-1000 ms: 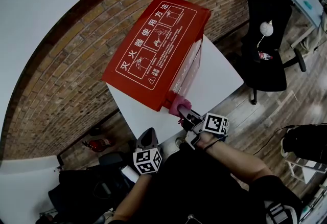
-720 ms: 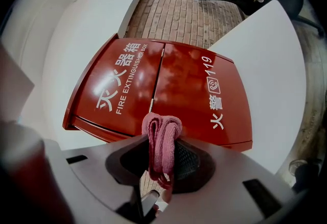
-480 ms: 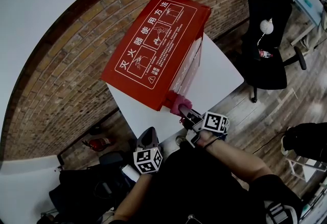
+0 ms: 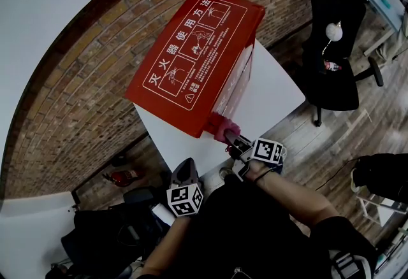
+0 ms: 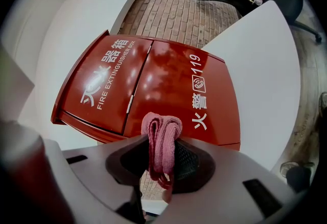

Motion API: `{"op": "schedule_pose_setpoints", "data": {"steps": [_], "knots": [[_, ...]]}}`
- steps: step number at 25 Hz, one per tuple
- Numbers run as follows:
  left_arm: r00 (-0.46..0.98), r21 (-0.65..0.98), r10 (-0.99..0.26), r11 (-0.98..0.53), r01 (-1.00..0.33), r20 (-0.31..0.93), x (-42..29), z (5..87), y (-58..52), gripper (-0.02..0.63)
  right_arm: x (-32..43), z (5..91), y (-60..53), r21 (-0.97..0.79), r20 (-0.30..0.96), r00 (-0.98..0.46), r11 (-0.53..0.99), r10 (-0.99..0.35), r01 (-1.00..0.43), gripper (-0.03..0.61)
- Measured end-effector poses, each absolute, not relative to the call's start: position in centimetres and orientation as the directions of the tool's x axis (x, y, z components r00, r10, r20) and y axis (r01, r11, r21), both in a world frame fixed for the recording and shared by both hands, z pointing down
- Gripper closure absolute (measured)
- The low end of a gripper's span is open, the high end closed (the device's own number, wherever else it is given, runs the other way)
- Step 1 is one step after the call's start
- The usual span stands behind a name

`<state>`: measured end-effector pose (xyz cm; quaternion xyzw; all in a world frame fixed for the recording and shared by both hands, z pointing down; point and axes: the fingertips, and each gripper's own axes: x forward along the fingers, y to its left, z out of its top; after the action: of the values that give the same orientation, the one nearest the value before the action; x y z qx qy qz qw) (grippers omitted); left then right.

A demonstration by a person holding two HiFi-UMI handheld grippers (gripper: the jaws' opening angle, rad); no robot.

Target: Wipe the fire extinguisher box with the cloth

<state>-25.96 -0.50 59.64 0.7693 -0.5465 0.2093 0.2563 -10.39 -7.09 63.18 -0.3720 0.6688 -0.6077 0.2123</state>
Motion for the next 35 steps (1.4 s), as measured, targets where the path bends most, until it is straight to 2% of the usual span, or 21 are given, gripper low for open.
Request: {"op": "schedule_pose_setpoints", "data": {"steps": [35], "knots": [[0.306,0.167,-0.715,-0.260,-0.951,0.628,-27.5,61.0,1.0,0.586,-10.3,73.7,-6.3,-0.908,0.379,-0.576,-0.171,-0.724,-0.382,0.468]]}}
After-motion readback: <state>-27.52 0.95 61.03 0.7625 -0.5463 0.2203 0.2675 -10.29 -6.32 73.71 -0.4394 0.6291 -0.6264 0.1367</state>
